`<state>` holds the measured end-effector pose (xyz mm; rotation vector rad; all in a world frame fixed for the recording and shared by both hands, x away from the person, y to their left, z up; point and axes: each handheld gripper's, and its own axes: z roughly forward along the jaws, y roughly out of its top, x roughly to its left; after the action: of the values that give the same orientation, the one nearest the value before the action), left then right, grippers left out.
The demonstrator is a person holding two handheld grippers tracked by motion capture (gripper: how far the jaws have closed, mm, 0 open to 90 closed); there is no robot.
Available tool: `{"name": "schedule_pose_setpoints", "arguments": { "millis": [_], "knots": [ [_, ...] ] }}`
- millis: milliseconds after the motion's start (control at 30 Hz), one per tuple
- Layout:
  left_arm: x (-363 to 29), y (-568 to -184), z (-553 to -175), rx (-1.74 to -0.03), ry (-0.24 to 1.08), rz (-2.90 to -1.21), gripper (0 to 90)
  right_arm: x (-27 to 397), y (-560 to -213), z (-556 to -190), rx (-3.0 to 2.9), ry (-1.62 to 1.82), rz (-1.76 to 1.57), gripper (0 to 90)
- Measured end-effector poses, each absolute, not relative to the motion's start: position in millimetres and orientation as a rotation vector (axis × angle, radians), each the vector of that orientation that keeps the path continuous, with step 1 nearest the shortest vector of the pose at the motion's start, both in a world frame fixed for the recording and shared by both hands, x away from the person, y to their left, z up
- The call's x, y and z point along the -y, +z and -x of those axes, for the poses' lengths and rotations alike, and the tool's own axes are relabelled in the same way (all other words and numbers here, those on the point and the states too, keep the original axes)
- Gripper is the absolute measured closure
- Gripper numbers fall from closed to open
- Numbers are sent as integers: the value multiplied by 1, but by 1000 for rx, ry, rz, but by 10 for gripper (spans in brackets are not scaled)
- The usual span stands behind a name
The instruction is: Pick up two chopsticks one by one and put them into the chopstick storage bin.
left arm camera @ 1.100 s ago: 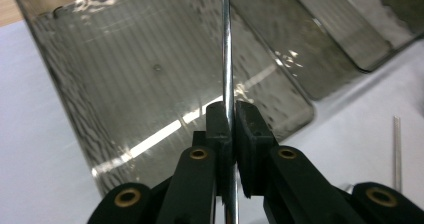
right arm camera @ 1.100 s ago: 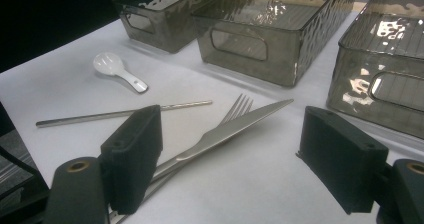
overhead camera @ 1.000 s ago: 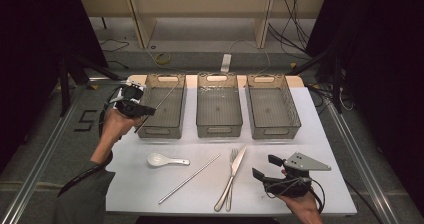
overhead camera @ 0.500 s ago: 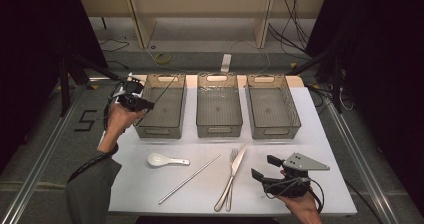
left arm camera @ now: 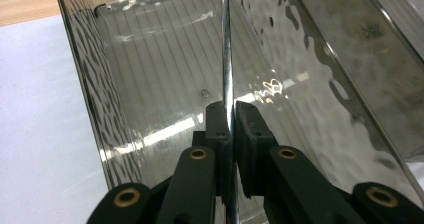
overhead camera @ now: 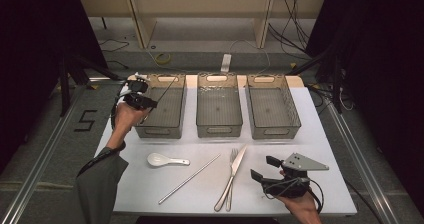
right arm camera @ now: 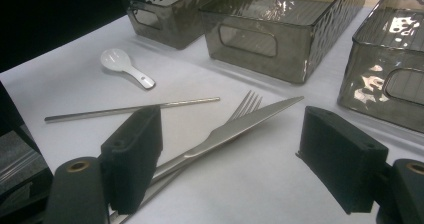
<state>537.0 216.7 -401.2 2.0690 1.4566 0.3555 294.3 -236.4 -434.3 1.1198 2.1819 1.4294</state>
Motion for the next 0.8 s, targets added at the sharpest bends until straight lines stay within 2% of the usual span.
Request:
{"name": "schedule_pose_setpoints", "arguments": {
  "millis": [133,233,300,533,633,800],
  "knots": [
    [-217,-405,-538,-1472,382,-2051,826,237,-434,-294,-2183,1433,-1120,259],
    [-217,-406,-538,-1477,378,-2039,666,237,-434,-294,-2182,1432,-1121,259],
    [-218,-405,-536,-1477,380,-2031,595,237,-434,-294,-2181,1432,-1121,259],
    [-216,-392,-520,-1446,256,-2018,358,237,-434,-294,-2182,1428,-1125,259],
    [-213,-384,-506,-1405,235,-2004,289,237,-434,-294,-2182,1430,-1122,259],
    [-202,-376,-476,-1302,233,-2054,238,237,-434,-294,-2184,1431,-1123,258]
  ]
}}
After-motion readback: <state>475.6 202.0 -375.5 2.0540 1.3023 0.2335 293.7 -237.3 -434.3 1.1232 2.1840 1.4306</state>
